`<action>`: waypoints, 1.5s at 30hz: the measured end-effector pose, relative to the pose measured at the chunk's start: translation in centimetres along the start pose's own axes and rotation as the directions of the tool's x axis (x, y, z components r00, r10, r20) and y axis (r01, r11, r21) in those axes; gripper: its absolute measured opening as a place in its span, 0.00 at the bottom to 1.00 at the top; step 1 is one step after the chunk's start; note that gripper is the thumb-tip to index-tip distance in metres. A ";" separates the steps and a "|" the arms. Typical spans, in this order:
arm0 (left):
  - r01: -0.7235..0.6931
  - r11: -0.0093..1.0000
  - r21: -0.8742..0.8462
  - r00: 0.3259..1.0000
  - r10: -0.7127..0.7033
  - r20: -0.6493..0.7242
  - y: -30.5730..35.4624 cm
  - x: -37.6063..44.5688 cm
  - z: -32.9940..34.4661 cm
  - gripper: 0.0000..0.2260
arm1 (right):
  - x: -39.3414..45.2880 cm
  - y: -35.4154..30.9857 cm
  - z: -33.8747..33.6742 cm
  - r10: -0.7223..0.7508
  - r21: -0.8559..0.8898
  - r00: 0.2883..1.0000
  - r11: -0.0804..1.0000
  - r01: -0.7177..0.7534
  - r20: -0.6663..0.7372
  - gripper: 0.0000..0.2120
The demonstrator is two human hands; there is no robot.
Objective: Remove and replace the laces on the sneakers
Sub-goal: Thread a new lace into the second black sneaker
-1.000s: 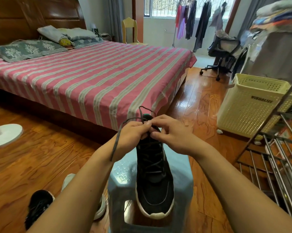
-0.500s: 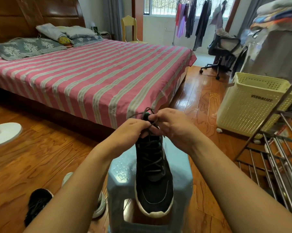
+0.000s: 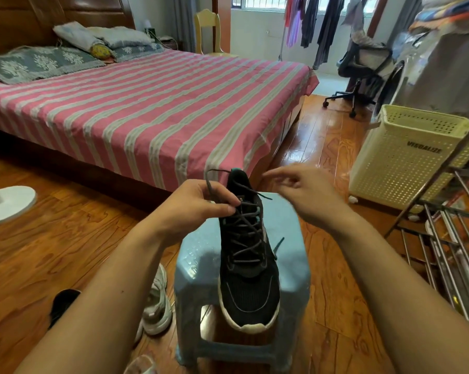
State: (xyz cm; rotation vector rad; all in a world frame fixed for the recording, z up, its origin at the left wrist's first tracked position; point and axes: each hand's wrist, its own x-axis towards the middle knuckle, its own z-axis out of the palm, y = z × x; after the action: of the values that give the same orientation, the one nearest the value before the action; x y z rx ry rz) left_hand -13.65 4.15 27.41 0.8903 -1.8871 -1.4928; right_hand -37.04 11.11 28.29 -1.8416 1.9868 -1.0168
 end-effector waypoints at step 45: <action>-0.010 0.949 0.314 0.999 0.019 -0.028 1.7 1.9 2.8 0.13 | 0.9 -3.6 3.9 -0.116 0.275 0.993 0.955 0.113 -0.007 0.15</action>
State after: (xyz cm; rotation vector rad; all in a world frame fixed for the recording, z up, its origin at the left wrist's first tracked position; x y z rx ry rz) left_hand -17.24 4.63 28.50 1.0303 -2.1403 -1.1796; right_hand -31.97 9.14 27.97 -1.8187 1.6500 -1.2455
